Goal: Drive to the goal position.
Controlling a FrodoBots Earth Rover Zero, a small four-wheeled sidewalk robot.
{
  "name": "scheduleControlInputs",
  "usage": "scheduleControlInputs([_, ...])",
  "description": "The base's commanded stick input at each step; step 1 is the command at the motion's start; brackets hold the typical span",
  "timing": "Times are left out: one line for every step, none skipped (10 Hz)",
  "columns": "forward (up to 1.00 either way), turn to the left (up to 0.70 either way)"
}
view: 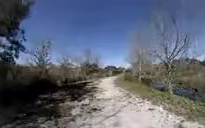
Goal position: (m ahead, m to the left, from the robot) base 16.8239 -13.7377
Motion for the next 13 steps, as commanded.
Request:
scheduleControlInputs([0.7,0.03])
scheduleControlInputs([0.7,0.03])
scheduleControlInputs([0.7,0.02])
scheduleControlInputs([0.7,0.02])
scheduleControlInputs([0.7,0.02])
scheduleControlInputs([0.7,0.02])
scheduleControlInputs([0.7,0.02])
scheduleControlInputs([0.7,0.02])
scheduleControlInputs([0.7,0.02])
scheduleControlInputs([0.7,0.02])
scheduleControlInputs([0.7,0.02])
scheduleControlInputs([0.7,0.02])
scheduleControlInputs([0.7,0.02])
